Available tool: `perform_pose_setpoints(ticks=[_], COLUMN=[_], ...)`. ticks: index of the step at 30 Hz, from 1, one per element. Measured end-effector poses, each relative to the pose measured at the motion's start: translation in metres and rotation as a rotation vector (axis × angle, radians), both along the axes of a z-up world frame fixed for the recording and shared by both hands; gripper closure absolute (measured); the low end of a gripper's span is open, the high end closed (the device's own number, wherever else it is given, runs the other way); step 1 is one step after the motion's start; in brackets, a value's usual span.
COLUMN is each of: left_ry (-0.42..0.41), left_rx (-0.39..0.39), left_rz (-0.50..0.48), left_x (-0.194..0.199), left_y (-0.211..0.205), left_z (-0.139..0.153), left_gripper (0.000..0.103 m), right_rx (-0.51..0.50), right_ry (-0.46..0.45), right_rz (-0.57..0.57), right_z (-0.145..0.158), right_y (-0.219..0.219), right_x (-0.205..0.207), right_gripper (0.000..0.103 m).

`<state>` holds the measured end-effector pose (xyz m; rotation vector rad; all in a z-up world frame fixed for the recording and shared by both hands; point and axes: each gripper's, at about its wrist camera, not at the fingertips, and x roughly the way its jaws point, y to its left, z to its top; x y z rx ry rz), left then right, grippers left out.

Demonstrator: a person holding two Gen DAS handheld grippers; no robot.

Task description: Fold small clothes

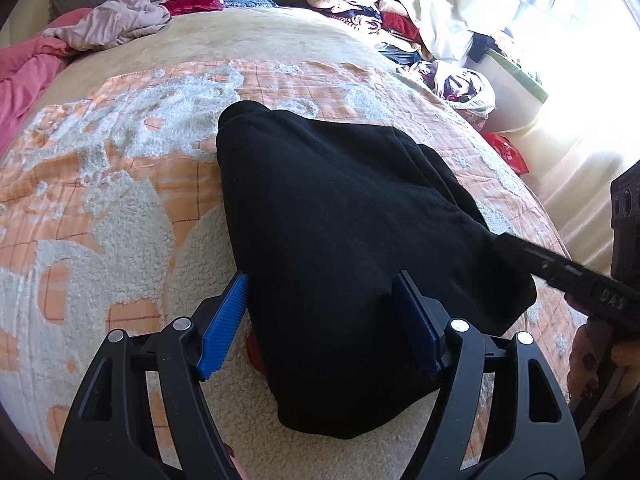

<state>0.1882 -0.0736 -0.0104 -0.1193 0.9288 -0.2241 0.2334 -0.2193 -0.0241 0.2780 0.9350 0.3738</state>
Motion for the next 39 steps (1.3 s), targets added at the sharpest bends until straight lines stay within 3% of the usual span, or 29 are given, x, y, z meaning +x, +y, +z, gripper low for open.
perform_pose_setpoints(ticks=[2,5,17,20,26,31,39], left_ry=[0.008,0.016,-0.001,-0.006,-0.040,-0.107,-0.187], left_rx=[-0.006,-0.011,-0.023,-0.021,-0.032,-0.038,-0.031], left_rz=[-0.003,0.001,0.019,0.020,0.022,0.013,0.016], left_x=[-0.002,-0.006,-0.020,-0.024,-0.036,-0.056,-0.093], left_y=[0.000,0.001,0.010,0.011,0.014,0.015,0.023], left_z=[-0.003,-0.008,0.000,0.003,0.015,0.033,0.050], left_gripper=[0.036,0.036,0.036,0.035,0.026,0.010,0.010], right_rx=[-0.038,-0.002,-0.061,-0.068,-0.041,-0.024,-0.051], right_ry=[0.035,0.054,-0.162,-0.219,-0.308,-0.373,-0.429], right_rz=[-0.028,-0.037,-0.098,-0.128,-0.185,-0.217,-0.206], right_z=[-0.013,-0.024,0.005,0.012,0.024,0.035,0.043], right_y=[0.001,0.000,-0.003,-0.008,-0.018,-0.021,-0.010], right_x=[0.001,0.001,-0.045,-0.059,-0.087,-0.110,-0.151], right_gripper=[0.054,0.053,0.051,0.039,0.028,0.009,0.005])
